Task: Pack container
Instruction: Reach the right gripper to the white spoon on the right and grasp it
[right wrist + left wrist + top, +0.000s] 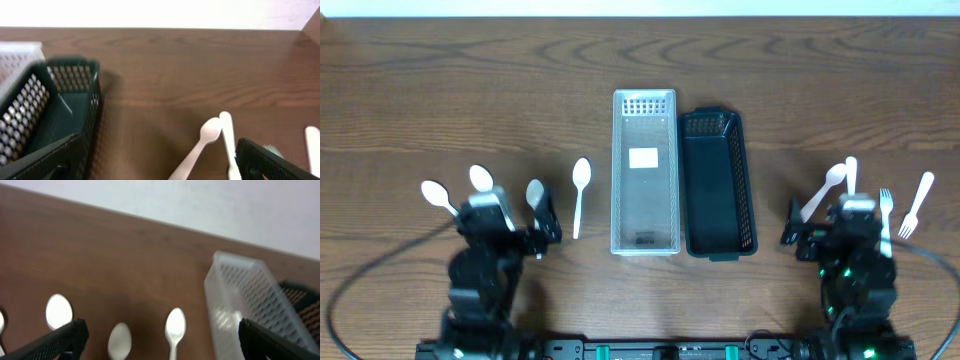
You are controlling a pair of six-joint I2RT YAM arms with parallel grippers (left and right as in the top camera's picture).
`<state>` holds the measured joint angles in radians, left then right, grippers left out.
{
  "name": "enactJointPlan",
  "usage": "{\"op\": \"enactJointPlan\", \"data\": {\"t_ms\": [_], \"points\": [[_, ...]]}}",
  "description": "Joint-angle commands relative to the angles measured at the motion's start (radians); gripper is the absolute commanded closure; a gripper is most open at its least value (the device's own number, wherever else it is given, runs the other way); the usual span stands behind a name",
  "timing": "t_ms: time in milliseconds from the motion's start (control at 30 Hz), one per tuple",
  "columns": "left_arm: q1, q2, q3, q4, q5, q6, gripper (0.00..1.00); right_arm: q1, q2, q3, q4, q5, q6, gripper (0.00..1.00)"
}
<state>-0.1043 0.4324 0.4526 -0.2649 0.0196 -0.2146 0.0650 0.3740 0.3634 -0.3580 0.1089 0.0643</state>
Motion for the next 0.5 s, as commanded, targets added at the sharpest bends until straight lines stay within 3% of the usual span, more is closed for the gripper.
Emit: {"op": "enactJointPlan", "data": {"t_ms": [0,300,467], "points": [[0.006,0.191,0.197,-0.072,-0.004,-0.023,0.02,-0.021,0.174,0.191,-0.074,0.022,0.029,0.01],[0.023,0.672,0.755,-0.617,-0.004,0.019,0.02,-0.142,0.710,0.809,-0.686,0.014,0.179,0.01],[0.054,0.799,0.872,-0.721,-0.004,0.019,0.02,-0.170,0.899,0.995,-0.821,0.015,0.153,0.01]]}}
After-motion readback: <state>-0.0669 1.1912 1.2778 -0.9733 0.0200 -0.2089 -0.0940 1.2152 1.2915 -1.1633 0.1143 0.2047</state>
